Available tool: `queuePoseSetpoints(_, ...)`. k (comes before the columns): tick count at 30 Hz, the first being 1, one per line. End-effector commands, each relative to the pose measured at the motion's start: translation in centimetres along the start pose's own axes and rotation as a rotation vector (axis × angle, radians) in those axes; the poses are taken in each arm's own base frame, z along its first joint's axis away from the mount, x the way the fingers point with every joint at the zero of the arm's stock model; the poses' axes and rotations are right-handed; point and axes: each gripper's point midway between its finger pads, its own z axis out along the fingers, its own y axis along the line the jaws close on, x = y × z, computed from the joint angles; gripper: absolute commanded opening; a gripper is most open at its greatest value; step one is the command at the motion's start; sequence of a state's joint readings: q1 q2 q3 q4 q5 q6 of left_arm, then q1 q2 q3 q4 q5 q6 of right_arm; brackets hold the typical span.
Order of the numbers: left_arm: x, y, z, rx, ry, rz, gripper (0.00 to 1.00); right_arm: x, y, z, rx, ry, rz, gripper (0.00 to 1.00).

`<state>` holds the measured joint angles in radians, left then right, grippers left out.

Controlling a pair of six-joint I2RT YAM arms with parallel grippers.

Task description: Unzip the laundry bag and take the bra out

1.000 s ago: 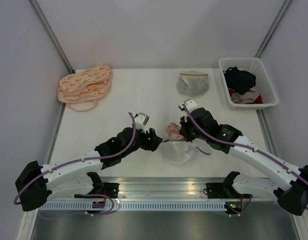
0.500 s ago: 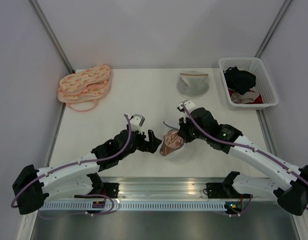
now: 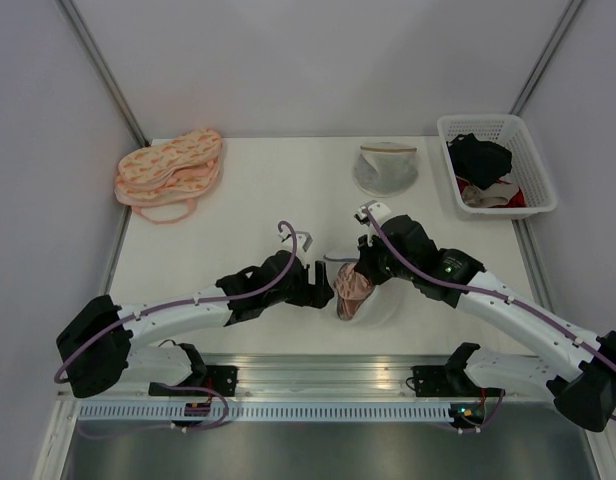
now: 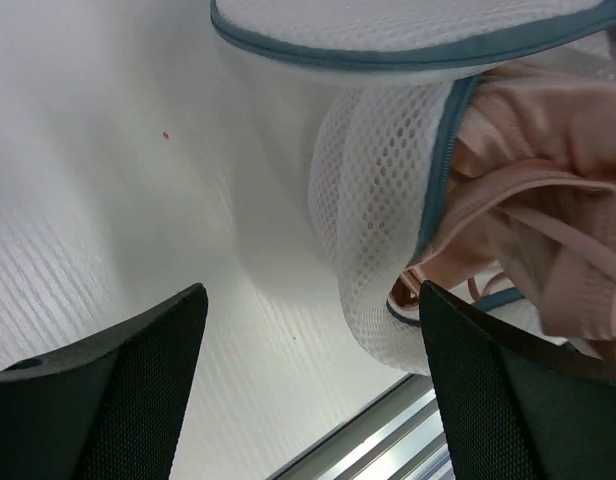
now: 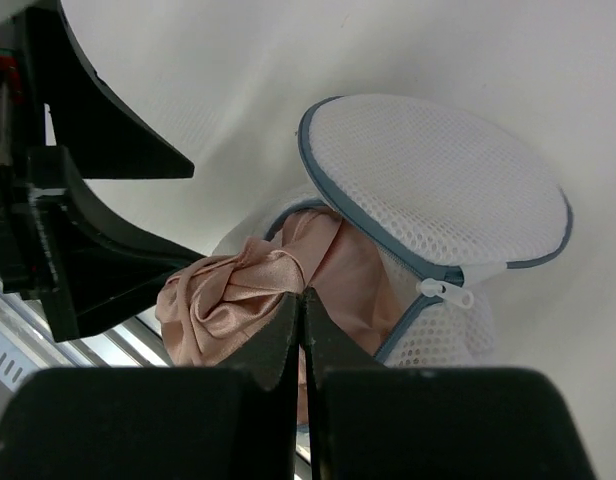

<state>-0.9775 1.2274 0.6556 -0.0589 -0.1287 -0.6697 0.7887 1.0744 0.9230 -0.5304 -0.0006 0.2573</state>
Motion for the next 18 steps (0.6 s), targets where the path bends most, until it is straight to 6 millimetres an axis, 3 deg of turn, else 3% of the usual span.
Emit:
queuePoseSetpoints(1, 0.5, -0.1, 0.6, -0.012, 0.027, -0.024, 0.87, -1.5, 0.3, -0.6, -0.017, -0.064, 0.002, 0.00)
queuePoseSetpoints(4, 1.1, 0.0, 1.1, 0.000, 0.032, -0.023, 0.84, -1.6, 0.2, -0.8, -0.017, -0.072, 0.009, 0.00)
queuePoseSetpoints(8, 0.4, -1.7, 1.7, 0.103, -0.023, -0.023, 0.77, -1.5, 0.2, -0.7, -0.016, -0.070, 0.009, 0.00)
queuePoseSetpoints(10, 0.4, -2.0, 2.0, 0.122, -0.024, -0.022, 0.63, -1.6, 0.2, -0.7, -0.017, -0.071, 0.009, 0.00)
queuePoseSetpoints(11, 0.4, -2.1, 2.1, 0.123, -0.025, -0.019, 0.46, -1.6, 0.2, -0.7, -0.016, -0.073, 0.011, 0.00)
queuePoseSetpoints(13, 0.2, -2.2, 2.3, 0.124, -0.027, -0.016, 0.25, -1.6, 0.2, -0.9, -0.016, -0.073, 0.013, 0.00)
queuePoseSetpoints(14, 0.3, -2.1, 2.4, 0.118, -0.022, -0.014, 0.05, -1.8, -0.2, -1.0, 0.007, -0.087, 0.015, 0.00)
queuePoseSetpoints(18, 0.7, -1.3, 2.5, 0.085, -0.017, -0.014, 0.02, -3.0, 0.0, -1.9, -0.014, -0.148, 0.024, 0.00)
